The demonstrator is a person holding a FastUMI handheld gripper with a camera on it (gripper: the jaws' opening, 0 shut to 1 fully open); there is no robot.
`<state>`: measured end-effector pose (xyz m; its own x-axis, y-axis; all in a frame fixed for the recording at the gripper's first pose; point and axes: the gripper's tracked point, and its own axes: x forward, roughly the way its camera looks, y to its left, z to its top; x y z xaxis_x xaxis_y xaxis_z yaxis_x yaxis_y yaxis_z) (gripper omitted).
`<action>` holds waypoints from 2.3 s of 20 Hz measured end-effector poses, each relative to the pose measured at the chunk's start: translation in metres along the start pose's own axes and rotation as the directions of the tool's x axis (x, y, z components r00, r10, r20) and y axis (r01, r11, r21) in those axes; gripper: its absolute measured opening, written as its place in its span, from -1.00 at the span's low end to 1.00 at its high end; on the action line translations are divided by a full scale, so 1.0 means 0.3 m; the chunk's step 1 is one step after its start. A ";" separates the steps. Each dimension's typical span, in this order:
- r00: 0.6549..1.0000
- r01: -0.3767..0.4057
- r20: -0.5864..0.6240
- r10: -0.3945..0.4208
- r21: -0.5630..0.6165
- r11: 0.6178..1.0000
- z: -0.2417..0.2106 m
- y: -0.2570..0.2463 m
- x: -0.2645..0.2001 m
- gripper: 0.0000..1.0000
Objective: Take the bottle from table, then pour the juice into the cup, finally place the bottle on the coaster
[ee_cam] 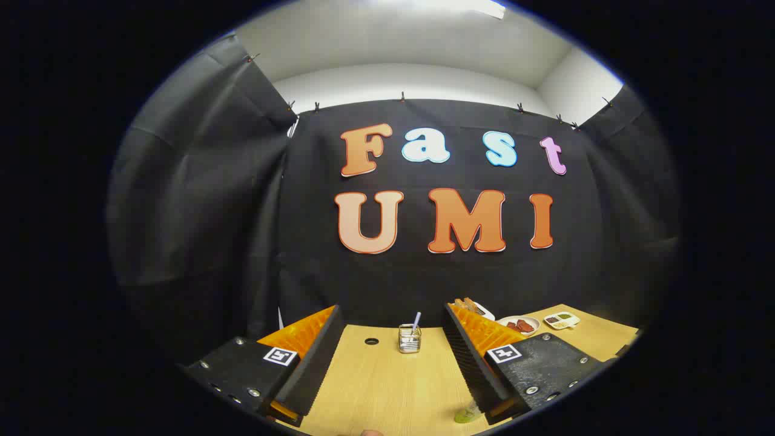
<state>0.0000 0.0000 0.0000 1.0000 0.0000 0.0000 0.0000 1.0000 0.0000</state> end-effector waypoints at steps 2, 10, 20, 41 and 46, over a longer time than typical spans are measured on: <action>1.000 0.003 -0.016 -0.004 -0.012 1.000 -0.021 0.010 0.014 0.96; 0.998 -0.048 0.031 0.047 0.036 0.998 0.056 0.039 0.040 0.96; 0.998 -0.054 0.046 0.053 0.028 0.998 0.096 0.037 0.002 0.96; 0.945 0.265 -0.211 -0.251 0.040 0.963 -0.426 -0.444 -0.125 0.97; 0.922 0.286 -0.272 -0.275 0.003 0.958 -0.569 -0.490 -0.132 0.97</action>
<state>-0.0395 -0.1470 -0.1706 0.9224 -0.2746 -0.2715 0.2861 0.9582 0.0029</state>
